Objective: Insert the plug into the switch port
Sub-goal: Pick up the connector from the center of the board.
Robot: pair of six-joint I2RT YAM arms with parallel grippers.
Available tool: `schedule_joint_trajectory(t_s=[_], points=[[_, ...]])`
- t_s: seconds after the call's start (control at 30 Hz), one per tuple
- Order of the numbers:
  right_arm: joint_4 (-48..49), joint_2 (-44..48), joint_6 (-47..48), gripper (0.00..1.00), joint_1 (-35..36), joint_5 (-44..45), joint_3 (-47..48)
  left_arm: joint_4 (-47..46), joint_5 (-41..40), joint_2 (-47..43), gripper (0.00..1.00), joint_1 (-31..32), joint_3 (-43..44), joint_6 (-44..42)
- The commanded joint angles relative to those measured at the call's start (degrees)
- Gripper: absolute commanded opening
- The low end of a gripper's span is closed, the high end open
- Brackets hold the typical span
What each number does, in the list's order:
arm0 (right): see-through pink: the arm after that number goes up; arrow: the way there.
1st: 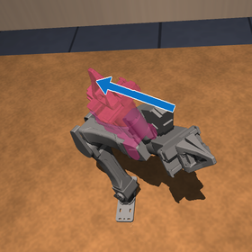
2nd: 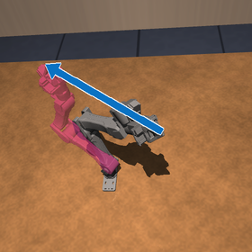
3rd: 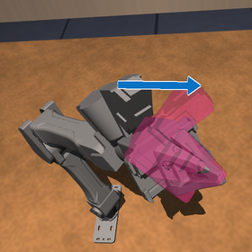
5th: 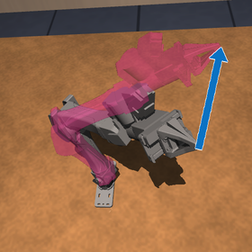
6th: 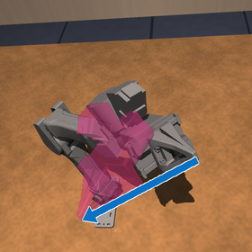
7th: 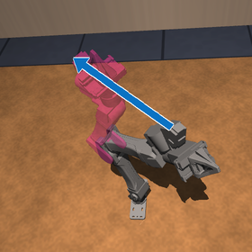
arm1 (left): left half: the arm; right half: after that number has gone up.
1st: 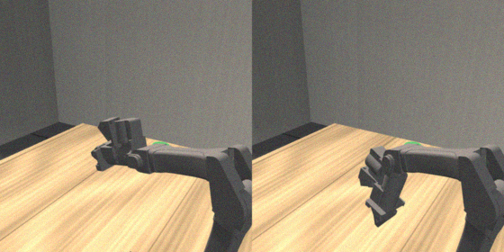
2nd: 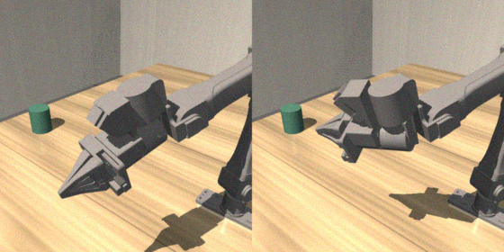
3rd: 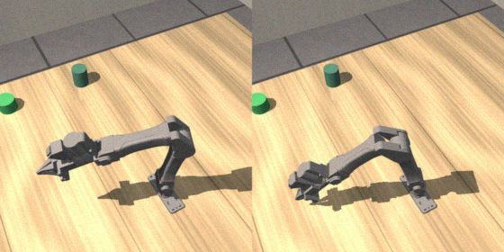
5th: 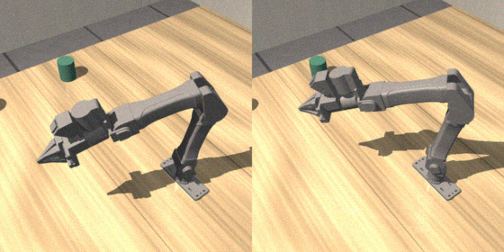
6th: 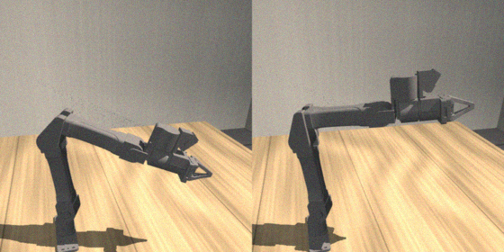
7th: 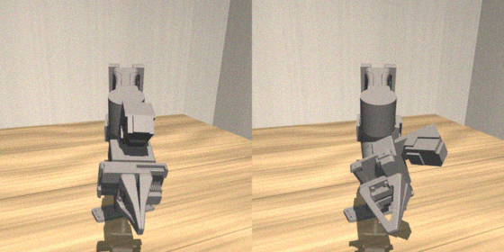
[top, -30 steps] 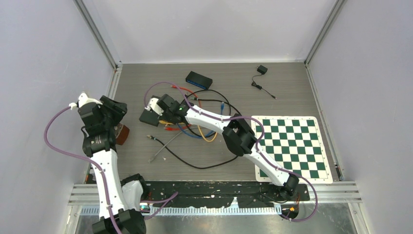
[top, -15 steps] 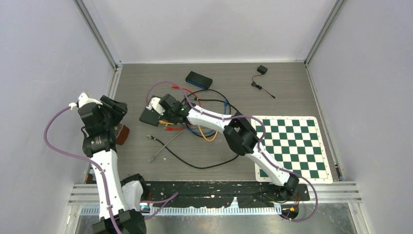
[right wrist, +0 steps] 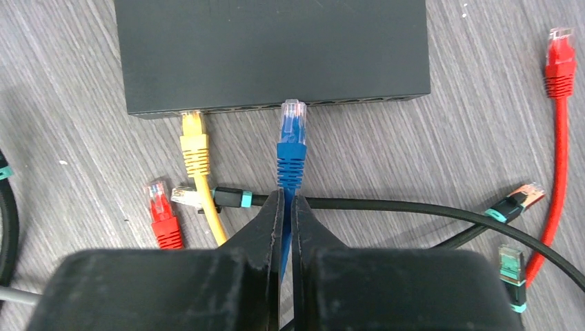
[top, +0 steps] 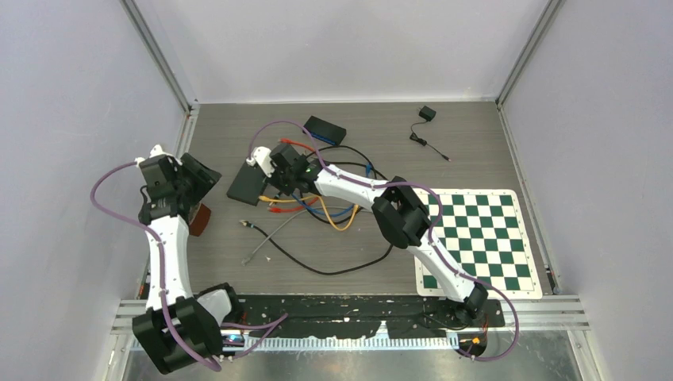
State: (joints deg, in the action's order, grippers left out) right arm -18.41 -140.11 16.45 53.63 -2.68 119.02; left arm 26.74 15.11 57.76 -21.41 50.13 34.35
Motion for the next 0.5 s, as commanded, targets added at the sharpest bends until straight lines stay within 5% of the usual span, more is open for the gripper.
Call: schedule_joint_trajectory(t_s=[0.0,0.47], points=[[3.1,3.9,-3.3,0.05,0.1,-3.0,-0.2,-0.6,1.4,4.2,0.54,2.8,4.5,-3.2],[3.7,4.1,-7.7,0.05,-1.1,-7.5,-2.7,4.7,-4.8,29.1,0.53,10.1,19.8,-7.4]])
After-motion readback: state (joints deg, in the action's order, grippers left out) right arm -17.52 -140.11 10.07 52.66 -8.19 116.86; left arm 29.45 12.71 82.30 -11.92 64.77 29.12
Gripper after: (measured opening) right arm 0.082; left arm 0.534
